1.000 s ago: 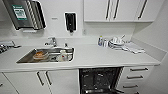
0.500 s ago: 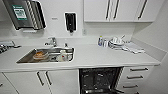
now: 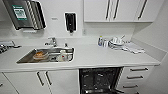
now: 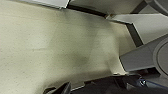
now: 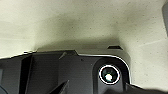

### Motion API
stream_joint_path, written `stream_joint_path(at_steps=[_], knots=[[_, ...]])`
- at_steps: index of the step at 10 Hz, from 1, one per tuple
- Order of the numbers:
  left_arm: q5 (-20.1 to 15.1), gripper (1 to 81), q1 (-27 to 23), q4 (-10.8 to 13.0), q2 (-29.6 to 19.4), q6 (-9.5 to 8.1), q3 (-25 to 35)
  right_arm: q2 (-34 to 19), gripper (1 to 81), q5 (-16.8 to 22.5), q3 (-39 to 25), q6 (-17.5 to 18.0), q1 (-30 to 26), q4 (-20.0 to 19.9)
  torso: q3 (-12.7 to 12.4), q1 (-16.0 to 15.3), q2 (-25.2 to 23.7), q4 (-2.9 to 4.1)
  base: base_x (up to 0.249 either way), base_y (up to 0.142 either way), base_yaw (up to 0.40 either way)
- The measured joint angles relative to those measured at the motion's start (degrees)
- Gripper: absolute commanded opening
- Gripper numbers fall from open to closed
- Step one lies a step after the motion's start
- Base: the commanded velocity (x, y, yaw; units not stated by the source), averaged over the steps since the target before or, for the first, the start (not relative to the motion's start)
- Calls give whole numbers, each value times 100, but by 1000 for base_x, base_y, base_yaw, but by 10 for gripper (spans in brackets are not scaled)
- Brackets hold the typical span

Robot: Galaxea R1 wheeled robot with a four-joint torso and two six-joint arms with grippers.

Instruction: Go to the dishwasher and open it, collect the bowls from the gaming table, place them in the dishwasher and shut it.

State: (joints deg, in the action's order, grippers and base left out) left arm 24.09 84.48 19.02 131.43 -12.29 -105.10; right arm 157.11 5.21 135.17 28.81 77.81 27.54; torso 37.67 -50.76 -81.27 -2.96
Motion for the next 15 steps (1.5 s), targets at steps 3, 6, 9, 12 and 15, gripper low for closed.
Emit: stream_joint_path(at_steps=[3,6,9,12,15], knots=[[-277,811,223,-2,1041,-427,-1440,599,811,-236,913,-384,355,10,0,0,-2,0,0,0,0],[-389,811,249,0,2066,-713,-2790,1262,811,-422,1662,-527,575,40,-2,0,-2,0,0,0,0],[-472,811,449,7,2859,-850,-3761,1602,811,-485,1979,-560,686,313,-2,0,-2,0,0,0,0],[-690,811,542,107,3577,-877,-4662,1687,811,-455,2039,-566,777,443,-4,0,-4,0,0,0,0],[-857,811,623,199,3724,-883,-4835,1690,811,-458,2059,-563,777,443,-4,85,123,0,0,0,0]])
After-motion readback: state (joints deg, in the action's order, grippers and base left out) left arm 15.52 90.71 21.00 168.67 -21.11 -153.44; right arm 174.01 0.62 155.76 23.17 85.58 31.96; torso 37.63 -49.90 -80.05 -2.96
